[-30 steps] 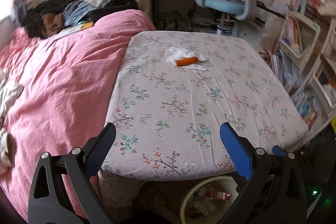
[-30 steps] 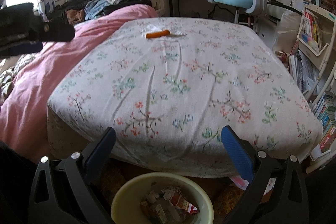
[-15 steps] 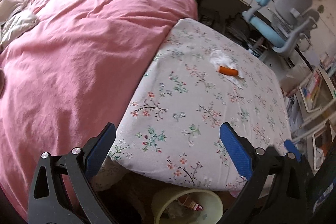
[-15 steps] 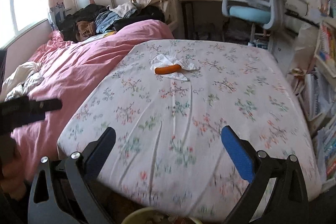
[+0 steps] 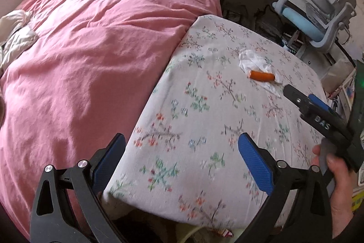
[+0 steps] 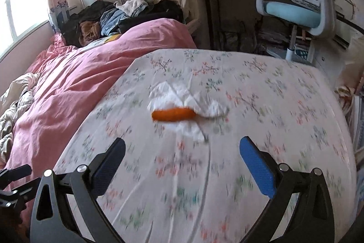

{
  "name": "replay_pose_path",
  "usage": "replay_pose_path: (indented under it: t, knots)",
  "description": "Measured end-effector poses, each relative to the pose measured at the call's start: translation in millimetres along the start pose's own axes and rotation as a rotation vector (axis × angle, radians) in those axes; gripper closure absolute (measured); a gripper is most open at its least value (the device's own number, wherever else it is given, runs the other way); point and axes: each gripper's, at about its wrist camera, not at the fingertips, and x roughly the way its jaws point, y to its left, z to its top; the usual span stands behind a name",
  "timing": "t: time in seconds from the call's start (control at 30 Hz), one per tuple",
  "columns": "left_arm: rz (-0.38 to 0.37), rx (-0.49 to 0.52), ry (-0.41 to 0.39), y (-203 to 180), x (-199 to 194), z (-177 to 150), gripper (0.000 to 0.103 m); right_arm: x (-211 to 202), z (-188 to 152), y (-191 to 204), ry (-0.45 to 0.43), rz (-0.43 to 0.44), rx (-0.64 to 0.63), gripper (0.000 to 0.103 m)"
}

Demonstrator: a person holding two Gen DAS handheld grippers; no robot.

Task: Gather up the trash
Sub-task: 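Grasp the white tissue with the right tool while the left tool moves toward the orange stick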

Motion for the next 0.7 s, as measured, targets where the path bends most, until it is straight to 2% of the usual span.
replay_pose_path:
  t: [0.17, 0.33, 0.4, 0.5, 0.53, 0.57, 0.6, 0.63, 0.7]
  knots:
    - [0.019, 0.066, -0.004, -24, 21, 31, 0.007, 25, 24, -19, -0.013, 0.027, 0.043, 0.007]
    - [0.04, 0.124, -0.009, -37, 38, 60, 0.007, 61, 51, -18, 0.038, 0.054, -0.015, 0.012]
    - [0.051, 0.116, 0.001, -35, 45, 67, 0.007, 75, 58, -16, 0.055, 0.048, -0.058, 0.012]
    - [0.035, 0.087, 0.04, -31, 55, 70, 0.007, 93, 62, -21, 0.09, 0.066, -0.054, 0.012]
    - [0.028, 0.084, 0.05, -30, 57, 70, 0.007, 104, 64, -25, 0.141, 0.088, -0.03, 0.014]
    - [0.024, 0.086, 0.058, -31, 60, 71, 0.007, 107, 65, -28, 0.152, 0.106, -0.016, 0.02]
    - [0.023, 0.093, 0.064, -33, 61, 70, 0.007, 106, 66, -28, 0.154, 0.127, -0.017, 0.021]
    - [0.021, 0.103, 0.067, -35, 62, 70, 0.007, 106, 66, -24, 0.165, 0.112, -0.044, 0.033]
    - [0.018, 0.118, 0.071, -39, 63, 68, 0.007, 104, 63, -17, 0.182, 0.097, -0.096, 0.045]
